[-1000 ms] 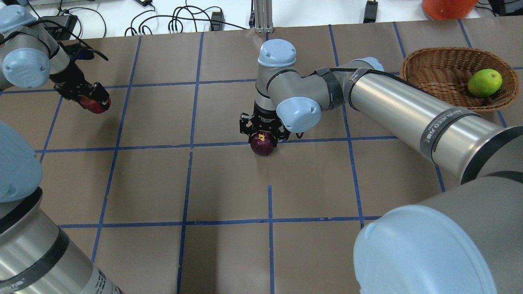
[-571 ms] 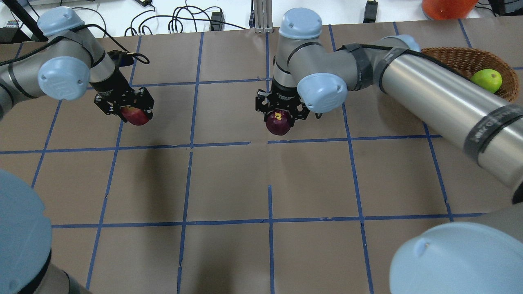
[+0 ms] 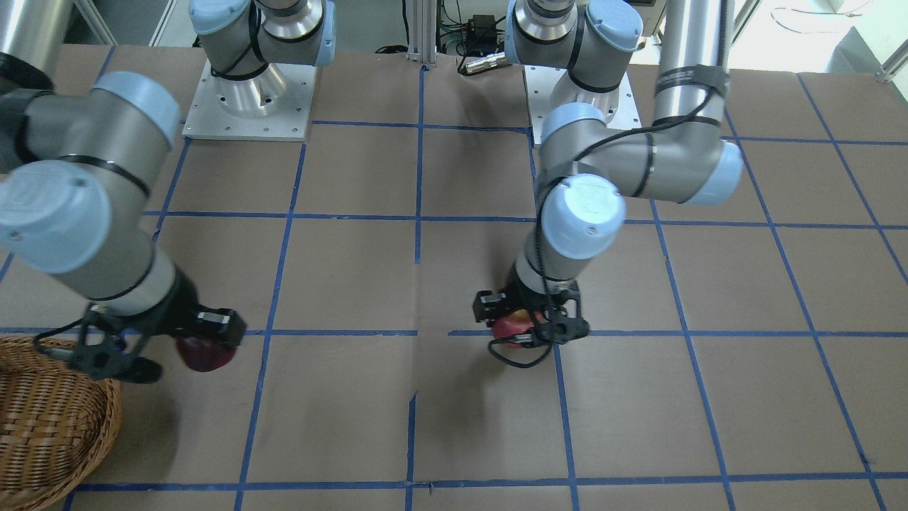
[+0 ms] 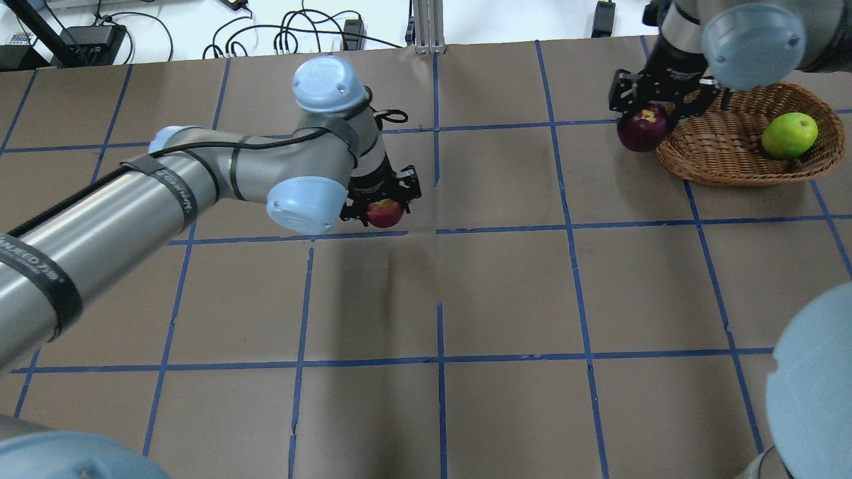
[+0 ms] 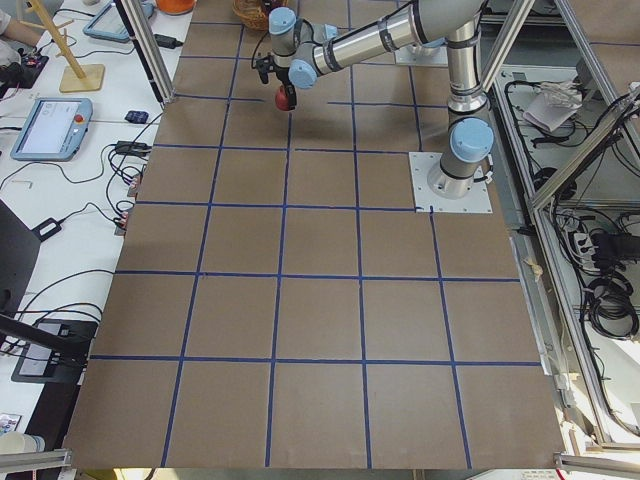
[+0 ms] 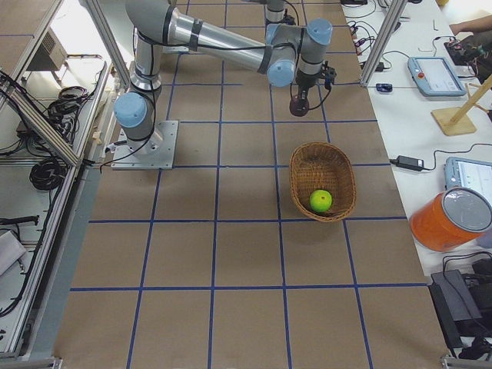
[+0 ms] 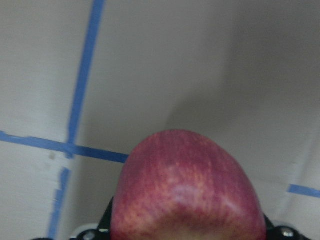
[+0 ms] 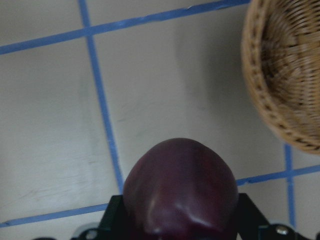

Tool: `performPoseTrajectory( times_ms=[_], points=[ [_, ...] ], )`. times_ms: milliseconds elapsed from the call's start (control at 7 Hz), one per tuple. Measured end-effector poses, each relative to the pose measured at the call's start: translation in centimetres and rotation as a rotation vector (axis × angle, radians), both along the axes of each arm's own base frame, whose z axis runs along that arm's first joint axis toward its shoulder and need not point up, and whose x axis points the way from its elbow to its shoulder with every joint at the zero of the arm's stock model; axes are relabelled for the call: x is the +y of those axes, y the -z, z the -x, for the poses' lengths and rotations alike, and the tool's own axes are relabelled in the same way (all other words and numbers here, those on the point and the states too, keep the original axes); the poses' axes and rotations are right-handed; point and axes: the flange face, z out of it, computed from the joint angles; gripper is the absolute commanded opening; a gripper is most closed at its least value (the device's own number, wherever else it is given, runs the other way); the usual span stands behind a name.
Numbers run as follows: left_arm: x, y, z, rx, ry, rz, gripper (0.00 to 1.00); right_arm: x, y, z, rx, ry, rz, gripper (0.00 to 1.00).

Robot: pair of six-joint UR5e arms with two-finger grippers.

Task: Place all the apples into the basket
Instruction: 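Carry dark apple to basket with right while left sets red apple center, then drop dark apple in basket, move right gripper to red apple while left withdraws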

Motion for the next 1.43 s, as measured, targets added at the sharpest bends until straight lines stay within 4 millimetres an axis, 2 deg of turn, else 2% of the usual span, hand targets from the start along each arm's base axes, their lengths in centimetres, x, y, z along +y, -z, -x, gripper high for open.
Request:
performPoseTrajectory(
  times_ms=[143, 286, 429, 571, 714, 857, 1143, 1286, 1429],
  points=[
    [1.6, 1.4, 3.1, -0.004, 0.001, -0.012, 0.98, -1.0, 0.4, 5.6, 0.035, -0.065, -0.004, 0.0],
    [2.4, 2.7, 4.3, -0.011, 0.001, -0.029, 1.0, -2.1, 1.4, 10.1, 0.054, -0.102, -0.012, 0.0],
    [2.5, 3.3, 4.7, -0.014, -0.004, -0.036, 1.0, -3.0, 3.0, 13.6, 0.059, -0.114, -0.021, 0.0],
    [2.3, 2.9, 4.5, -0.014, -0.014, -0.034, 1.0, -3.8, 4.6, 15.6, 0.066, -0.115, -0.016, 0.0],
    [2.1, 1.5, 3.4, -0.019, -0.035, -0.046, 1.0, -4.6, 6.2, 16.7, 0.077, -0.116, -0.005, 0.0],
    [1.9, -1.2, 1.8, -0.025, -0.059, -0.063, 1.0, -4.9, 7.4, 17.3, 0.082, -0.115, -0.003, 0.07],
    [2.9, -9.2, -2.0, -0.021, -0.049, -0.064, 1.0, -5.1, 9.8, 18.3, 0.072, -0.105, -0.024, 0.8],
    [3.8, -13.3, -5.3, -0.017, -0.019, -0.068, 1.0, -5.0, 10.9, 19.3, 0.063, -0.088, -0.035, 1.0],
    [5.3, -16.8, -8.6, -0.018, 0.036, -0.076, 1.0, -4.9, 11.4, 20.0, 0.057, -0.075, -0.041, 1.0]
  ],
)
